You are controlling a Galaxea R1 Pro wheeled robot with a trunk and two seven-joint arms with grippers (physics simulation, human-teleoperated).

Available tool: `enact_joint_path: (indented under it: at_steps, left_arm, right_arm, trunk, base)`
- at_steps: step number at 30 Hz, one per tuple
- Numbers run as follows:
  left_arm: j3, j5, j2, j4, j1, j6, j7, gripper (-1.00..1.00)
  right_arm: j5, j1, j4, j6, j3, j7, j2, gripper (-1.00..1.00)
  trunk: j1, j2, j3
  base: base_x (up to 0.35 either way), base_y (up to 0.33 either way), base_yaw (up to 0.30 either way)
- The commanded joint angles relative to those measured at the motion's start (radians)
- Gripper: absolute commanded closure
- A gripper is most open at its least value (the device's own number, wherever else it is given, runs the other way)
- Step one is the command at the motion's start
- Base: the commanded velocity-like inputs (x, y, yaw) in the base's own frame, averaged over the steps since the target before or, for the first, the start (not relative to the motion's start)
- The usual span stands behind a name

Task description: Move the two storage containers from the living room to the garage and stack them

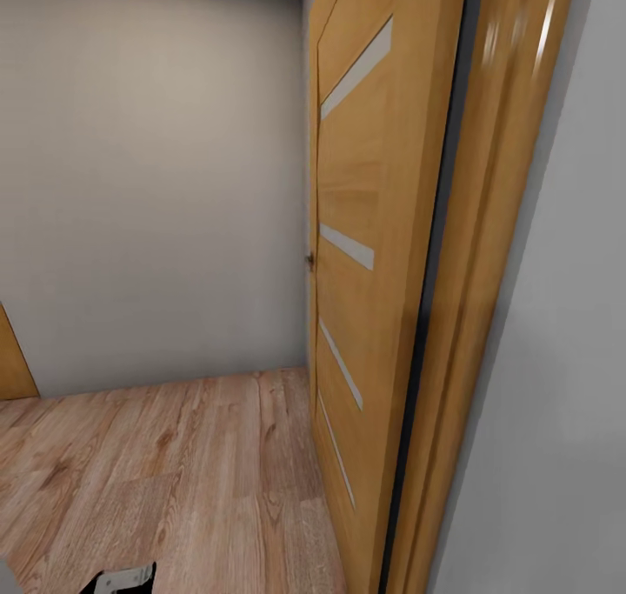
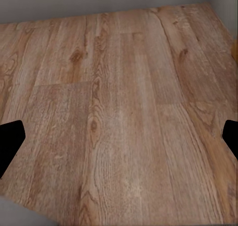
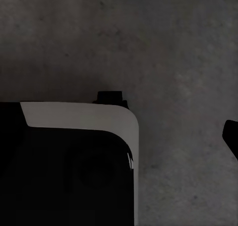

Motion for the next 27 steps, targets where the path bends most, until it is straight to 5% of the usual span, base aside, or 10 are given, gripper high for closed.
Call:
enact_joint_path:
  at_steps: [1,7,13,20,27]
  left_arm:
    - [0.004,0.003,-0.003,0.001,-0.001,-0.003,-0.007,-1.00]
    - [0.005,0.003,-0.013,0.001,-0.001,-0.002,-0.076,-1.00]
    - [0.008,0.003,-0.015,0.016,-0.001,0.003,-0.290,-1.00]
    - [0.008,0.003,-0.013,0.039,-0.001,0.004,-0.417,-1.00]
    - [0.007,0.002,-0.012,0.064,-0.001,0.005,-0.427,-1.00]
  right_arm:
    - [0.000,0.000,0.000,0.000,-0.001,0.003,0.000,-1.00]
    - [-0.001,0.000,0.000,0.000,-0.001,0.003,0.000,-1.00]
    - [-0.001,0.000,-0.001,0.000,-0.001,0.003,0.000,-1.00]
    - [-0.001,0.000,-0.001,0.000,-0.001,0.003,0.000,-1.00]
    - [-0.001,0.000,-0.001,0.001,-0.001,0.003,0.000,-1.00]
  trunk:
    - [0.000,-0.001,-0.001]
    - [0.000,-0.001,-0.001]
    - [0.000,-0.001,-0.001]
    - [0.000,-0.001,-0.001]
    - [0.000,-0.001,-0.001]
  base:
    - [0.000,0.000,0.000]
    - [0.000,0.000,0.000]
    - [0.000,0.000,0.000]
    - [0.000,0.000,0.000]
    - [0.000,0.000,0.000]
